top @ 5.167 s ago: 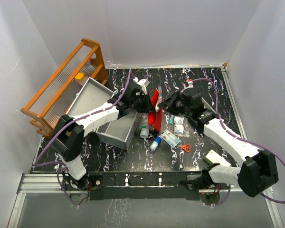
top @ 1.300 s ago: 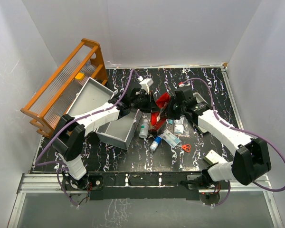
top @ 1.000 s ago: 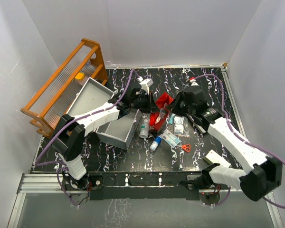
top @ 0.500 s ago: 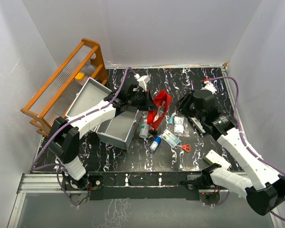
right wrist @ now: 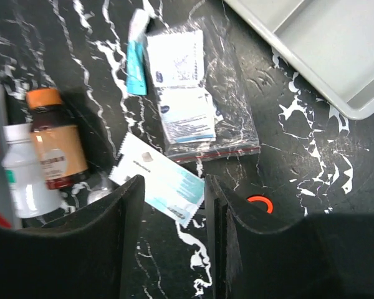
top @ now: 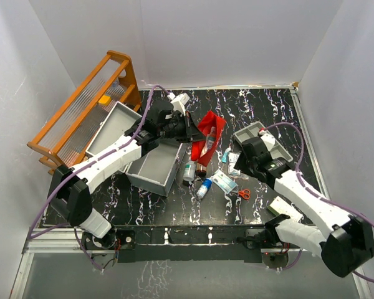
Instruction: Organize the medicine kit
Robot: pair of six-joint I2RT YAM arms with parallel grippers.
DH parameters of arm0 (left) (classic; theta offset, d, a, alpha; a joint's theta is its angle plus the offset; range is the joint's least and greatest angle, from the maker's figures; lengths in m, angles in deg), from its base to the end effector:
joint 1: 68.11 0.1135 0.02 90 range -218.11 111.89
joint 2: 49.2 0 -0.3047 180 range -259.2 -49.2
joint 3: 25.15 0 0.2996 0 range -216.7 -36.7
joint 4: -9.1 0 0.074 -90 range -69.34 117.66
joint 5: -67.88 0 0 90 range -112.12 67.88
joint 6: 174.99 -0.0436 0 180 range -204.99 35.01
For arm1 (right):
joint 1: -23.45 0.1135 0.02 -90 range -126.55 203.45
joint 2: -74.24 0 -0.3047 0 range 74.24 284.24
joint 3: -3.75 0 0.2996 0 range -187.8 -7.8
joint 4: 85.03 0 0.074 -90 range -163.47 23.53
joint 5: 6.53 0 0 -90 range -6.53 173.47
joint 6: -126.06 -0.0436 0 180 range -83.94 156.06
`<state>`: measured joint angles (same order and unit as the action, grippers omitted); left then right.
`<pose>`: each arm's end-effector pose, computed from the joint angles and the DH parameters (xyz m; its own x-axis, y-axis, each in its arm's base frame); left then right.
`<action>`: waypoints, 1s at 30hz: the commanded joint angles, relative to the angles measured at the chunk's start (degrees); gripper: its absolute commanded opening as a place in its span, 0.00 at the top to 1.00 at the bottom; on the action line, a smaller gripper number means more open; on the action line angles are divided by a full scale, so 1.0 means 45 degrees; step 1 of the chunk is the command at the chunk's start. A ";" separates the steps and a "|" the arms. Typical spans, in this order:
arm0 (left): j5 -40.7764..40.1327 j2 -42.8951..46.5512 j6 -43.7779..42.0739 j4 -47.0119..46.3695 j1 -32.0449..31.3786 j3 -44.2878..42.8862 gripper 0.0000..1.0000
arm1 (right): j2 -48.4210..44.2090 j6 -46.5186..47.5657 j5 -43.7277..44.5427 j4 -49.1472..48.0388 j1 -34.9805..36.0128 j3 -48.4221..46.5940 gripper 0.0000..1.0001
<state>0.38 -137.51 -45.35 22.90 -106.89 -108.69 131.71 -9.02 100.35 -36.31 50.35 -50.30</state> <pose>0.3153 -0.2748 0.3568 -0.7407 -0.1609 -0.6522 0.5050 0.5069 -0.6986 0.2075 0.0911 0.2612 -0.6912 0.4091 -0.5957 0.3051 0.9124 0.2727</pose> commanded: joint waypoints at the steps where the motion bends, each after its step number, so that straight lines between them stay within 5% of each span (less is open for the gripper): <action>1: 0.0014 0.0681 0.0003 0.0022 0.0064 0.0062 1.00 | 0.1085 0.0661 -0.0023 -0.1357 -0.0001 0.0144 0.59; 15: -0.1123 0.0658 0.0167 0.0959 0.0292 -0.0331 1.00 | 0.5378 0.3011 -0.0109 -0.2366 -0.0312 -0.1809 0.57; 30: -0.2640 0.1354 0.0206 0.1019 0.0513 0.0367 1.00 | 0.7530 0.4316 -0.0325 -0.2001 -0.0507 -0.3073 0.61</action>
<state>-9.80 -134.54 -44.45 28.03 -105.14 -107.31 164.12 8.44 98.52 -44.44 48.47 -60.40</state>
